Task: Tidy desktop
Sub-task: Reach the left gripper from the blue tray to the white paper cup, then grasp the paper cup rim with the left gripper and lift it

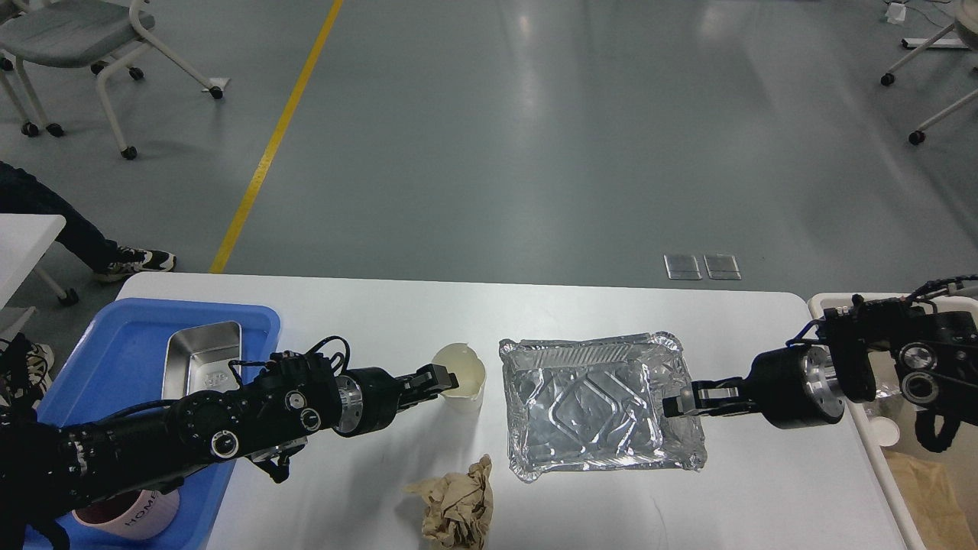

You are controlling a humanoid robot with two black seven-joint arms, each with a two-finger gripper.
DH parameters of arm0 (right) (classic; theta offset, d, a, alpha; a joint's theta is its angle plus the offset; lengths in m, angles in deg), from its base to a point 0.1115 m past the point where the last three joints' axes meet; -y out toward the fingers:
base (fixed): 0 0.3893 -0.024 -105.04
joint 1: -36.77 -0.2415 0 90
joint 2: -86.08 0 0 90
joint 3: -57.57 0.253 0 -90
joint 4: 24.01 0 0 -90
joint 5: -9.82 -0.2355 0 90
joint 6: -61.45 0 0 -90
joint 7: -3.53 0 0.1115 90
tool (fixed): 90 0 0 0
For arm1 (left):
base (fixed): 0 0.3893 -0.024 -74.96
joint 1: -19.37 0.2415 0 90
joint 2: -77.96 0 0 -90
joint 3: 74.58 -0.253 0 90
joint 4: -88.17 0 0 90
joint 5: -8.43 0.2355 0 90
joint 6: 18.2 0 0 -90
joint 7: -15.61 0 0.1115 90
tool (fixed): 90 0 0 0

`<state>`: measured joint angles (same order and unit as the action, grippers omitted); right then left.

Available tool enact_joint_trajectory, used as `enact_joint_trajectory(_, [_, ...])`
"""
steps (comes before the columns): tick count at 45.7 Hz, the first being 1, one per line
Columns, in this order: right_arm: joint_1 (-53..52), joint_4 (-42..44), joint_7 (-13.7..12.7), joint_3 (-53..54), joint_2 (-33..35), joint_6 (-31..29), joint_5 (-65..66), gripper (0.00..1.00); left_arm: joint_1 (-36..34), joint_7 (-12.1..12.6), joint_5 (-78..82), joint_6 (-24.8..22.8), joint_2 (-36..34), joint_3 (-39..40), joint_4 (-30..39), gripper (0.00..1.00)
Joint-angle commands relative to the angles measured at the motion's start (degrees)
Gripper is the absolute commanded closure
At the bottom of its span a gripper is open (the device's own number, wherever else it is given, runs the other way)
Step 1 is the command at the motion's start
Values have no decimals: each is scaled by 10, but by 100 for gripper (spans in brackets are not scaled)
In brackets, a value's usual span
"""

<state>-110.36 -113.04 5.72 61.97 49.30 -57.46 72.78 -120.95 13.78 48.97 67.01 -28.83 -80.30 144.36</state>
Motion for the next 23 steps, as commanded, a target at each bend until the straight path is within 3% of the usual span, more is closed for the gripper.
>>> enact_joint_trajectory(1, [0,0,0,0,0,1,1,100,1,-5,-1,0,-3,-4,0,71])
enact_joint_trajectory(3, [0,1,0,0,0,1,0,100,2,-12,-1,1,-4,-4,0,84])
enact_joint_trajectory(8, [0,1,0,0,0,1,1,100,3,-26,1,1,-7,-5,1,98])
enact_joint_trajectory(23, [0,1,0,1,0,2,0,100,2,-39,1,26,-9,-30,10,100])
